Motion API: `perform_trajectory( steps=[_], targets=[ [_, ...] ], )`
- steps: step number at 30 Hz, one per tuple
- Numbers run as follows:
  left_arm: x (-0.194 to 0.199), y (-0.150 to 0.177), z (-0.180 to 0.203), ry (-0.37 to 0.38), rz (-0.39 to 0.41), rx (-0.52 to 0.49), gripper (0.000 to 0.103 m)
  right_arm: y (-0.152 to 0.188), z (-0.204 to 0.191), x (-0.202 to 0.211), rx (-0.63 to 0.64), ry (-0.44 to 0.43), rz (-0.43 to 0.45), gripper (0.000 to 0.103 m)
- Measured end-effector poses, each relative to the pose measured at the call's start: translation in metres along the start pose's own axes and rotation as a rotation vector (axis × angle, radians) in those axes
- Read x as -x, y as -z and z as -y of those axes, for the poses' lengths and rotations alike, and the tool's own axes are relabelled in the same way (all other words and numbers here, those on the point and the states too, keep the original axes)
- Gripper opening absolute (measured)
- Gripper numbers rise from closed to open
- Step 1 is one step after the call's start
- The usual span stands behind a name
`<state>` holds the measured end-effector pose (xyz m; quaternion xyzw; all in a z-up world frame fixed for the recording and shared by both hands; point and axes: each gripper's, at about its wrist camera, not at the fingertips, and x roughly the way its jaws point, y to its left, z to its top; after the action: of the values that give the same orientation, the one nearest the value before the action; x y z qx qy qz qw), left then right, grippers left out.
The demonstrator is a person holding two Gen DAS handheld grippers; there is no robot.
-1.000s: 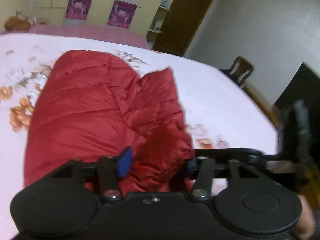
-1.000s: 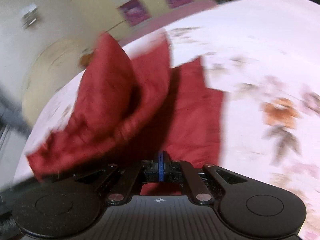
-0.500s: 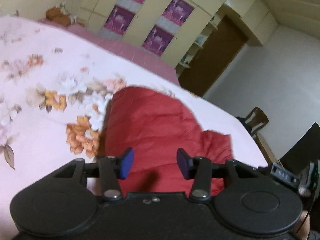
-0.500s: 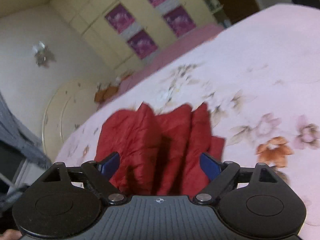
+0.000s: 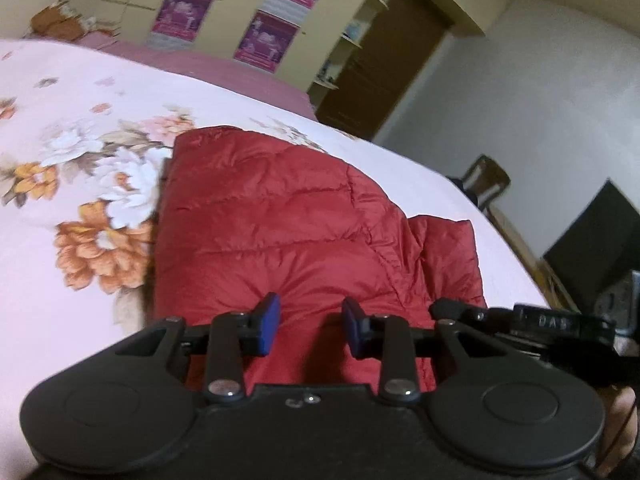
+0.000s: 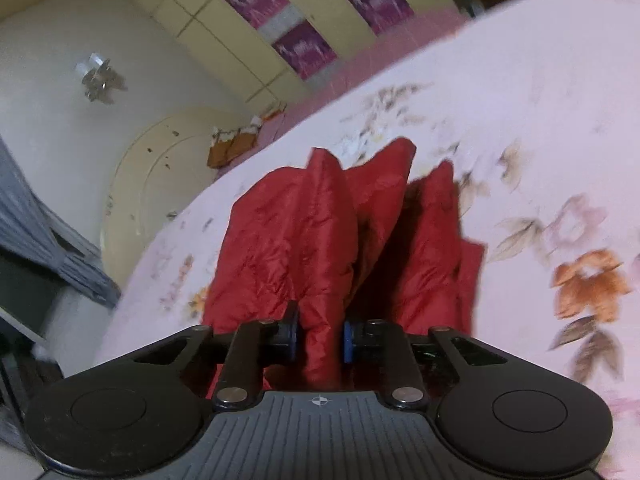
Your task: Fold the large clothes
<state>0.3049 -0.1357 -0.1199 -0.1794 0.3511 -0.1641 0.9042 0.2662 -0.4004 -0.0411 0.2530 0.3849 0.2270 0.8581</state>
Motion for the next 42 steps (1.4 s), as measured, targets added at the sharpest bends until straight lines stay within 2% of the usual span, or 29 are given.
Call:
perform_trajectory(
  steps=[3, 5, 7, 11, 12, 13, 14, 18, 21, 23, 25, 26, 28, 31, 32, 35, 38, 42],
  targets=[
    [-0.016, 0.004, 0.017, -0.031, -0.031, -0.075, 0.032, 0.019, 0.007, -0.008, 0.074, 0.082, 0.016, 0.02],
    [-0.028, 0.01, 0.032, -0.083, -0.054, -0.184, 0.032, 0.029, 0.029, -0.019, -0.003, 0.072, 0.008, 0.02],
    [-0.036, 0.016, 0.037, -0.109, -0.067, -0.229, 0.032, 0.035, 0.046, -0.025, -0.104, 0.04, 0.002, 0.02],
    [-0.027, 0.012, 0.031, -0.101, -0.069, -0.195, 0.032, 0.025, 0.042, -0.023, -0.115, 0.048, -0.027, 0.02],
    [-0.016, 0.01, 0.028, -0.084, -0.05, -0.184, 0.034, 0.021, 0.037, -0.019, -0.108, 0.068, -0.022, 0.027],
    [-0.003, 0.009, 0.028, -0.066, -0.021, -0.175, 0.035, 0.017, 0.032, -0.011, -0.084, 0.099, -0.003, 0.037],
    [0.01, 0.011, 0.027, -0.061, 0.003, -0.171, 0.035, 0.014, 0.023, 0.0, -0.037, 0.123, 0.034, 0.04],
    [0.029, 0.009, 0.01, -0.096, 0.05, -0.148, 0.035, 0.004, -0.012, 0.024, 0.15, 0.128, 0.153, 0.04],
    [0.018, -0.002, -0.002, -0.113, 0.061, -0.107, 0.033, -0.003, -0.029, 0.004, 0.26, 0.133, 0.138, 0.013],
    [0.0, -0.006, -0.007, -0.129, 0.022, -0.096, 0.033, -0.008, -0.028, -0.018, 0.279, 0.173, 0.112, 0.01],
    [-0.014, -0.004, -0.006, -0.146, -0.016, -0.109, 0.033, -0.011, -0.015, -0.052, 0.268, 0.281, 0.001, 0.002],
    [-0.018, -0.001, -0.004, -0.15, -0.022, -0.125, 0.033, -0.007, -0.007, -0.065, 0.255, 0.306, -0.058, 0.0],
    [-0.019, 0.002, 0.001, -0.168, -0.027, -0.15, 0.032, -0.002, 0.003, -0.077, 0.235, 0.311, -0.078, 0.0],
    [-0.009, 0.002, 0.001, -0.162, -0.028, -0.139, 0.032, -0.001, -0.008, -0.074, 0.258, 0.335, -0.08, 0.0],
    [0.001, 0.002, 0.003, -0.149, -0.018, -0.146, 0.032, -0.002, -0.014, -0.065, 0.25, 0.334, -0.057, 0.0],
    [0.022, 0.008, 0.009, -0.146, -0.017, -0.19, 0.032, 0.0, -0.029, -0.033, 0.246, 0.255, -0.019, 0.0],
    [0.047, 0.02, 0.013, -0.137, -0.009, -0.195, 0.032, 0.019, -0.051, 0.003, 0.275, 0.166, -0.018, 0.0],
    [0.062, 0.036, 0.018, -0.114, -0.017, -0.222, 0.032, 0.047, -0.072, 0.021, 0.316, 0.122, -0.037, 0.0]
  ],
)
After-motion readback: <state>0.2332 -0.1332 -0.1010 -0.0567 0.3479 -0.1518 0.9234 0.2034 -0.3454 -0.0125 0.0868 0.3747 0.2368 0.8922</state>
